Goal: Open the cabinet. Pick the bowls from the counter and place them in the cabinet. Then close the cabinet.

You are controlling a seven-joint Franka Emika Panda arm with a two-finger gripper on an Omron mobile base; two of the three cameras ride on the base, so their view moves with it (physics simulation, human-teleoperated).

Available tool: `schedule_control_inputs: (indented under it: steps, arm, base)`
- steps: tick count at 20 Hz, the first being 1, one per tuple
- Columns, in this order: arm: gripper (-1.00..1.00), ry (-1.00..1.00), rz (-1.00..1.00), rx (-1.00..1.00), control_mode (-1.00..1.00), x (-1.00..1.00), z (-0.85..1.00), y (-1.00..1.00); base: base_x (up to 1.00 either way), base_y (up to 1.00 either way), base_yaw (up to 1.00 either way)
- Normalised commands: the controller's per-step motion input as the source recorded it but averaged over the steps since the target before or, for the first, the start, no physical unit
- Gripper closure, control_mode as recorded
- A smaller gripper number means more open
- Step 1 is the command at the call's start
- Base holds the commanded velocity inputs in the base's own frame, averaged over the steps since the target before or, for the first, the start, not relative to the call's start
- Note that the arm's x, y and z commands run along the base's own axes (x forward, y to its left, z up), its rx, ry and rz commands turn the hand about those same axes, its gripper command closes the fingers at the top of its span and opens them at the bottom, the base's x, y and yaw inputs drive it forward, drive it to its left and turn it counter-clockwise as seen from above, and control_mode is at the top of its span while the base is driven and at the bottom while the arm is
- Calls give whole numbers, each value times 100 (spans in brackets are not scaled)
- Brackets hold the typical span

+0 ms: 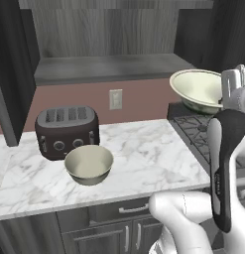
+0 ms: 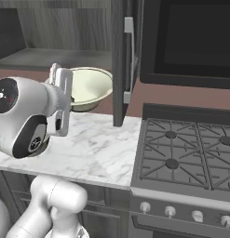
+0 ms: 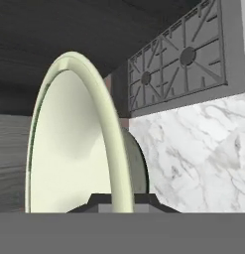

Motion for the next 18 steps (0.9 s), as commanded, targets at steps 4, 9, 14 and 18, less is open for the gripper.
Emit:
schedule_control_inputs:
  steps: [4,9,14,18]
  arm:
    - [100,-24,0,-10,-100,-9,12,2]
    - [100,-15,0,-7,-100,0,6,7]
    - [100,-1,9,0,-100,0,12,5]
    - [100,-1,15,-3,-100,0,22,19]
  base:
    - [0,0,0]
    - [0,0,0]
    - [0,0,0]
    - [0,0,0]
